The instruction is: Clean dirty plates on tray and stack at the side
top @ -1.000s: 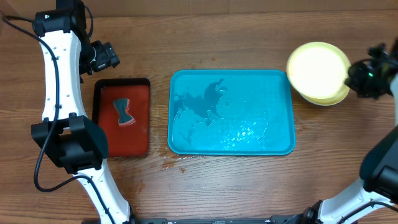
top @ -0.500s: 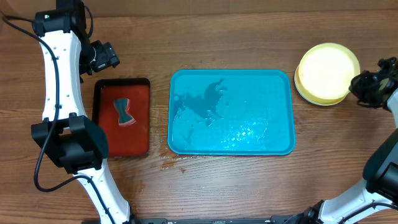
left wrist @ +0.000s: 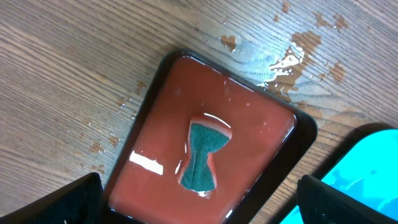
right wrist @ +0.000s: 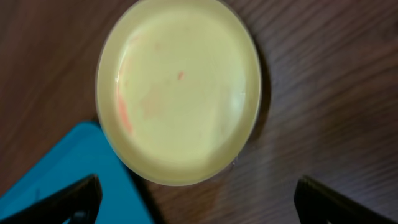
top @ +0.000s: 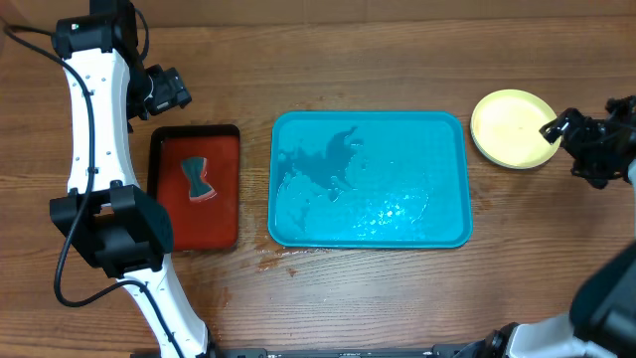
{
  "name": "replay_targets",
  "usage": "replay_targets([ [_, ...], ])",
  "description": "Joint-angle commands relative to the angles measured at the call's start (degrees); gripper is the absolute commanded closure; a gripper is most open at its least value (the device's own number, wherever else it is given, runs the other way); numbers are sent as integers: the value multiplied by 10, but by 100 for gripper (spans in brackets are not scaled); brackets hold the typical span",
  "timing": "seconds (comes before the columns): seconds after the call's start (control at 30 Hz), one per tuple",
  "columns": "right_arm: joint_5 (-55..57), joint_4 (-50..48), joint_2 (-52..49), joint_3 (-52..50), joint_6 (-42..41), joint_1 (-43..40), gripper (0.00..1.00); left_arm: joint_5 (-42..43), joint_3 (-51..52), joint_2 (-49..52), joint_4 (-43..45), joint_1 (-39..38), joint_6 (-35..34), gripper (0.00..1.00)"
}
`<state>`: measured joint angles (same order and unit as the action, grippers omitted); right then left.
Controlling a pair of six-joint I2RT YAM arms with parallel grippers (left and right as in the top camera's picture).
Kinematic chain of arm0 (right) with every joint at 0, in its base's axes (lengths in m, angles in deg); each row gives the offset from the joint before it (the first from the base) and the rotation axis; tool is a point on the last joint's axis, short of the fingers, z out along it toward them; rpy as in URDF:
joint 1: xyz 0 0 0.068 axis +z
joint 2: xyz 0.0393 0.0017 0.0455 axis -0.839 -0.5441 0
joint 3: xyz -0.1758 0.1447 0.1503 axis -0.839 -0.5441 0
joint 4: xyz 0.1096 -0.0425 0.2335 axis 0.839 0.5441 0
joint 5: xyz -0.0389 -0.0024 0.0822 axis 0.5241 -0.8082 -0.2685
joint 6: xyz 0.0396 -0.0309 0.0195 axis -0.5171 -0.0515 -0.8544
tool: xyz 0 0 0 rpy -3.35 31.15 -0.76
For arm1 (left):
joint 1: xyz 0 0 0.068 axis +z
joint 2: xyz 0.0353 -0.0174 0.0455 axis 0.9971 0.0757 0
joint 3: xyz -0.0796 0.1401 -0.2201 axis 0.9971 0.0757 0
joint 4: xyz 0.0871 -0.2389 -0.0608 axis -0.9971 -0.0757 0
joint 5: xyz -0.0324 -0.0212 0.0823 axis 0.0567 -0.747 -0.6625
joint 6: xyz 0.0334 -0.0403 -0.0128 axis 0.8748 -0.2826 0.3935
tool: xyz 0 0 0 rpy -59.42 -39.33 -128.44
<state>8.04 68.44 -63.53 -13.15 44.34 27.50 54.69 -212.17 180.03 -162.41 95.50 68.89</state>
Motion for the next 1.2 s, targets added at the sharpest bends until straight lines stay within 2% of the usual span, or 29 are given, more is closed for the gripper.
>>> replay_targets([
  [0.0,-12,72,133,16,14,24,0,1,-4,1,-1,-3,0,0],
  [0.23,-10,198,314,16,19,83,0,1,-4,1,-1,-3,0,0],
  [0.37,-12,240,374,16,17,90,0,1,-4,1,-1,-3,0,1],
  [0.53,-12,246,409,16,17,90,0,1,-4,1,-1,-3,0,1],
  [0.8,14,305,407,15,19,101,0,1,-4,1,-1,-4,0,1],
  [0.87,18,303,412,11,20,123,0,1,-4,1,-1,-4,0,0],
  [1.03,76,220,473,-32,19,225,0,1,-4,1,-1,-4,0,0],
  [1.17,96,100,610,-165,19,256,0,1,-4,1,-1,-5,0,0],
])
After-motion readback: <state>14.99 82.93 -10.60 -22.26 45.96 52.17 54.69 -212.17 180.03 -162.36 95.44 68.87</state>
